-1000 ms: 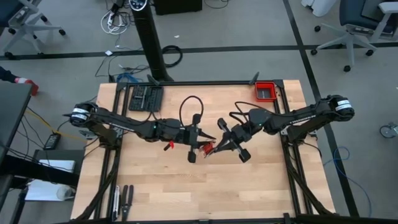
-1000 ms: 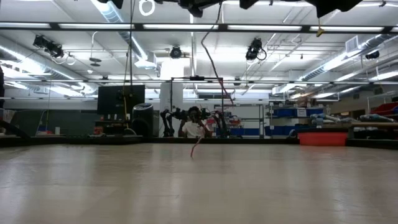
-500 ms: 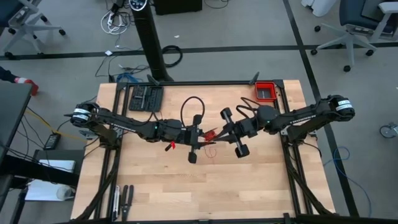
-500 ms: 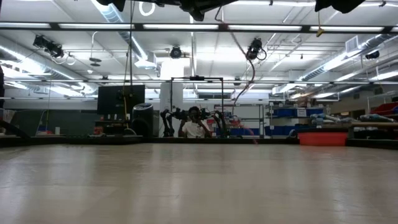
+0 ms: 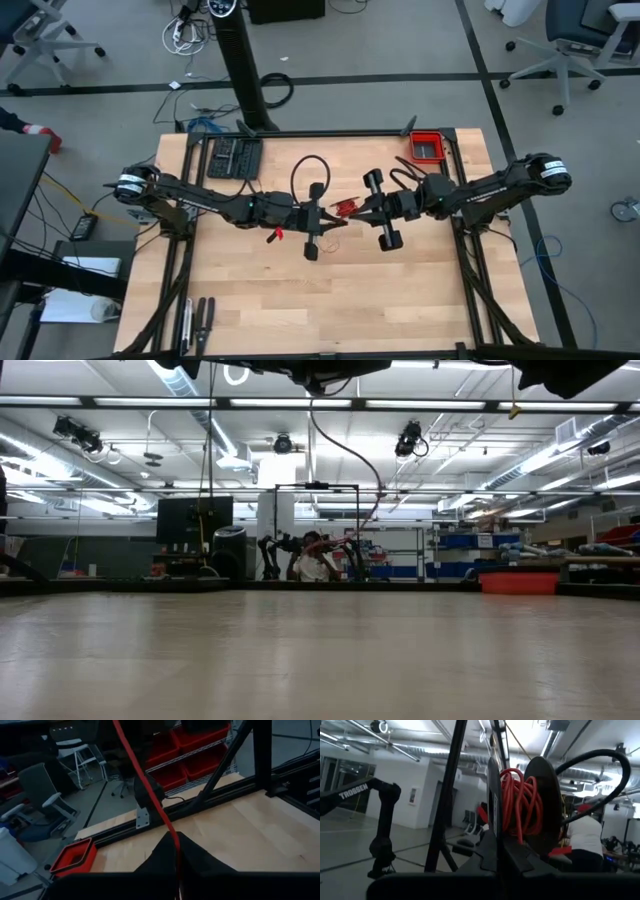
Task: Coil cords
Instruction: Coil the red wire on the black spool
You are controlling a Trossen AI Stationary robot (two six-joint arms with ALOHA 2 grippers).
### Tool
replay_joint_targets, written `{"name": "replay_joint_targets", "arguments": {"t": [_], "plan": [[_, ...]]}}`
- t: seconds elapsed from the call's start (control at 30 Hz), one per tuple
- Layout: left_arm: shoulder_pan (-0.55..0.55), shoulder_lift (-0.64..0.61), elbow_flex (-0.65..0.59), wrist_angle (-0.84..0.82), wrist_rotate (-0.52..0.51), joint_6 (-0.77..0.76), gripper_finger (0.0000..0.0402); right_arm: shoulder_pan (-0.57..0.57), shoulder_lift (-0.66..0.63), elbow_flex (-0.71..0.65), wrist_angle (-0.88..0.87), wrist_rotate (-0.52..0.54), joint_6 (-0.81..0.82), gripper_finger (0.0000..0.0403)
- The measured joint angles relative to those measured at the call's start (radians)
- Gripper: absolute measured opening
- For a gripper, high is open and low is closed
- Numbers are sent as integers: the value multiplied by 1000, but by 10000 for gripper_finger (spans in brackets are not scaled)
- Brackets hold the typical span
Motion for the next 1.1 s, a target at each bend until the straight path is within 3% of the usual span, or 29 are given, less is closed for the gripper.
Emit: {"name": "replay_joint_targets", "arguments": {"t": [0.17,0.43,0.67,1.1], "plan": [[0,0,0,-8,1,-3,1,-1,-53,0,-93,23,-3,1],[0,0,0,-5,20,-16,1,8,-122,0,-138,154,-71,0],[2,-43,0,-136,7,-16,0,25,-209,0,-394,242,-66,0],[2,-164,0,-327,-108,-14,0,41,-351,0,-796,254,175,0]]}}
